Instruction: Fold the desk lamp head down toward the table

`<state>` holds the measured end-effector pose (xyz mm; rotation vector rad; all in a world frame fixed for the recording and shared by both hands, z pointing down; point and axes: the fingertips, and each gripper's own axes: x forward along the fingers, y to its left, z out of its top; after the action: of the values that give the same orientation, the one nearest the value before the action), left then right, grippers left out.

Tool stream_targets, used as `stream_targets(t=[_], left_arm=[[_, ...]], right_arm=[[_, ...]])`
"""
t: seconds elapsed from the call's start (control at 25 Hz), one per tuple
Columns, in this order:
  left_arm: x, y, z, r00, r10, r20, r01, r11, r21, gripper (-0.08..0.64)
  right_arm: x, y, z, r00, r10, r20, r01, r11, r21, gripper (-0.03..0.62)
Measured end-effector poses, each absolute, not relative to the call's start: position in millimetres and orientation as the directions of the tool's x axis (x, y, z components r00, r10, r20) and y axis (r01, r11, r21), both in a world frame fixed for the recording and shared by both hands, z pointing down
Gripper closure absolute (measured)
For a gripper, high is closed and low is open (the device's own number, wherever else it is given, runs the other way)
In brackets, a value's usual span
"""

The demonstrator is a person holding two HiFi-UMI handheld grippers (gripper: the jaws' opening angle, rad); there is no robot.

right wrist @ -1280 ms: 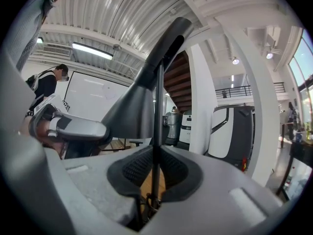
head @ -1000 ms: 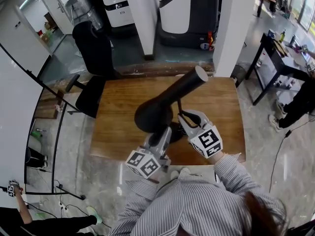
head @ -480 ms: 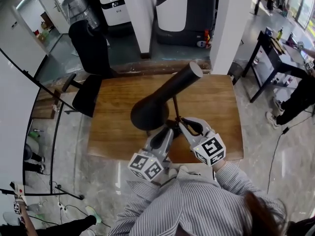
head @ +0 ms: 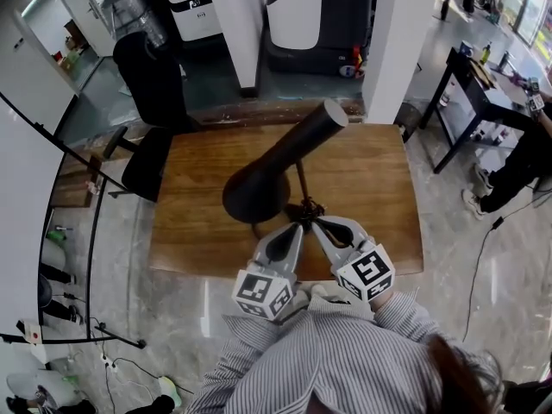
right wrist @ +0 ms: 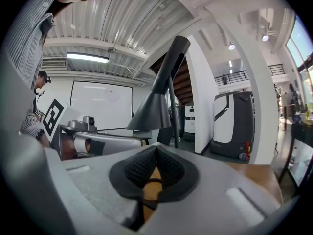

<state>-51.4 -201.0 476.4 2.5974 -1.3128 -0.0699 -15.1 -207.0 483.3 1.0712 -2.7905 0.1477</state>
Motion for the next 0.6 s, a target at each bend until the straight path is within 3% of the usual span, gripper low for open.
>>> stream_targets(t=[0.36, 0.6], left_arm=[[-54.7, -198.0, 487.1, 0.584, -0.805, 0.104, -0.8, -0.55, 0.238, 0.557], [-56.5, -198.9, 494.0, 0.586, -0.802, 0.119, -0.795, -0.54, 0.278, 0.557]], right_arm=[[-16.0, -196.7, 492.1, -0.73, -0.654, 0.199, -0.671, 0.741, -0.025, 0.592], [-11.7, -198.4, 477.6, -0.707, -0.695, 0.131, -0.699, 0.715, 0.026, 0.592]])
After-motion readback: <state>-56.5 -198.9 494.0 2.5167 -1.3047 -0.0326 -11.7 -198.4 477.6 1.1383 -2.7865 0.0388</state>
